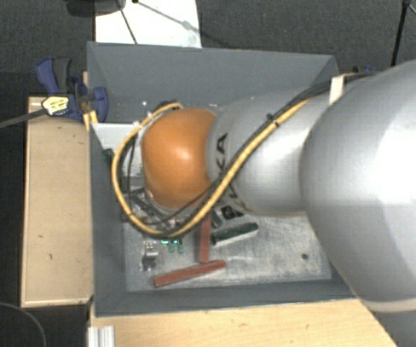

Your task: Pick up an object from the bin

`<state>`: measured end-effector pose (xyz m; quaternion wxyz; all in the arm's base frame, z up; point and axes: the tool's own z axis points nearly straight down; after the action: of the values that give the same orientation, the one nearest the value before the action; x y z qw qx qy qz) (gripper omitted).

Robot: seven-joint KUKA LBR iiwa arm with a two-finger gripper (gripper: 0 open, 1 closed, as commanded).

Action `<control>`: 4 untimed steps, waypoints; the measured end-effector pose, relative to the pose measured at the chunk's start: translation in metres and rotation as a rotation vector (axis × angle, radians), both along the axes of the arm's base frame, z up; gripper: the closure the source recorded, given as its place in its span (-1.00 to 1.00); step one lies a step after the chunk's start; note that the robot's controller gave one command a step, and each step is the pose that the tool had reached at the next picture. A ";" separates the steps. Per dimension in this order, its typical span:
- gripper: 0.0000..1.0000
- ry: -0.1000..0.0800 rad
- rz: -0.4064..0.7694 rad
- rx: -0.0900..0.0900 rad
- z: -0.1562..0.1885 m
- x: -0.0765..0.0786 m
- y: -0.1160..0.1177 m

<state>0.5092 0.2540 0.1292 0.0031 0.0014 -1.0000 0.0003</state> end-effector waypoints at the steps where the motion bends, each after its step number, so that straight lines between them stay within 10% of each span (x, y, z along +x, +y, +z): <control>1: -1.00 -0.007 -0.004 0.002 0.004 0.003 -0.001; 2: 1.00 -0.018 0.016 0.005 -0.056 -0.026 -0.077; 4: 1.00 -0.004 0.004 0.001 -0.011 -0.022 -0.075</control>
Offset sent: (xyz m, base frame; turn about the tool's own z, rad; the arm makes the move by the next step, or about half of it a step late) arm -0.0300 -0.0781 -0.0592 -0.0210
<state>0.4870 0.1791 0.1185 0.0011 0.0035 -1.0000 -0.0001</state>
